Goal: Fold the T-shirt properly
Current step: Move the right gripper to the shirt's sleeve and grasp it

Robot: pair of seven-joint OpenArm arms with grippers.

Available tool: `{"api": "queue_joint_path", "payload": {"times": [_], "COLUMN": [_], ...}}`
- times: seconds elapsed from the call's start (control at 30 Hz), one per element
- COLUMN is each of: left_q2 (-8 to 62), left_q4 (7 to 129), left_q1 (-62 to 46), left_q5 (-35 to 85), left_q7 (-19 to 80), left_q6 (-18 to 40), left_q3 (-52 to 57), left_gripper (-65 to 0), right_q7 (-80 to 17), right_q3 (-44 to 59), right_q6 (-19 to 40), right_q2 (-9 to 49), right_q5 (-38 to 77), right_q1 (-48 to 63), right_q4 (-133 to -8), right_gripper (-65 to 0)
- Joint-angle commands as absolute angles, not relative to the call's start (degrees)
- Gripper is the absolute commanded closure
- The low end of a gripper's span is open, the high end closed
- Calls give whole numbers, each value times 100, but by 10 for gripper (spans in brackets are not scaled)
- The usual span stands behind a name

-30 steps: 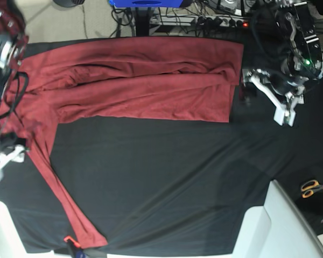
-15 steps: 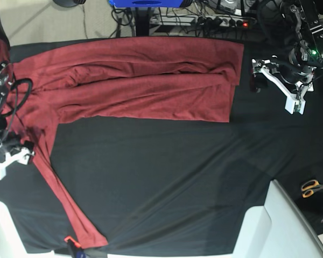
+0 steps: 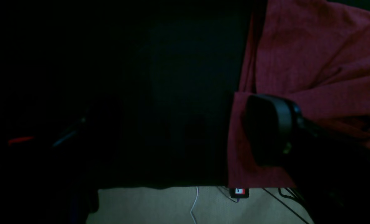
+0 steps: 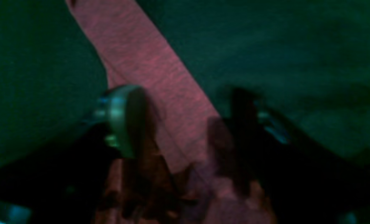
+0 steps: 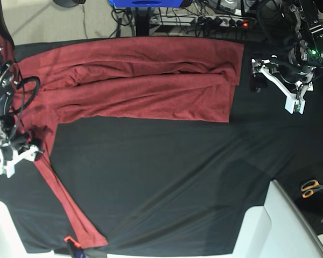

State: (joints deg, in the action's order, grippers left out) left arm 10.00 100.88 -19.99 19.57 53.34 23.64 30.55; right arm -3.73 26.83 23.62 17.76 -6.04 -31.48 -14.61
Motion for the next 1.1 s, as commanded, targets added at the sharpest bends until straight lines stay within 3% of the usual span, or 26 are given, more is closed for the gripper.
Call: {"api": "queue_joint_path", "payload": {"times": [0.0,0.1,0.2,0.5,1.07], "left_q2": [1068,1068,1068,1059,1077], "left_q4": [10167,10158,10158,10149,10141], "left_q1": [-1991,-1991,-1991,-1947,-1895], "left_q5": [2000,2000,2000,2000,2000], "left_q7": [5253,5253,5262,5270,5253], "left_q6": [2369,2369,2369,2369,2369], "left_q3": [3073,3073,3073,3064,2703], "left_gripper": [-599,-599,-599,-599,-599], "right_q7": [-277,-277,-277,-734,-3073], "right_q3": [2686,2686,2686,2686,2686], "right_q6": [2396,2396,2396,2413,2431], "right_q2": [1868,1868,1868,1859,611], "right_q5": [-558,-558,-558,-558,-558], "right_q1": [-3310,-3319,-3319,-3178,-1103], "right_q4": [-1525,-1525,-1552,-2105,-6967], "right_gripper": [-279,-86,-9,-2,0]}}
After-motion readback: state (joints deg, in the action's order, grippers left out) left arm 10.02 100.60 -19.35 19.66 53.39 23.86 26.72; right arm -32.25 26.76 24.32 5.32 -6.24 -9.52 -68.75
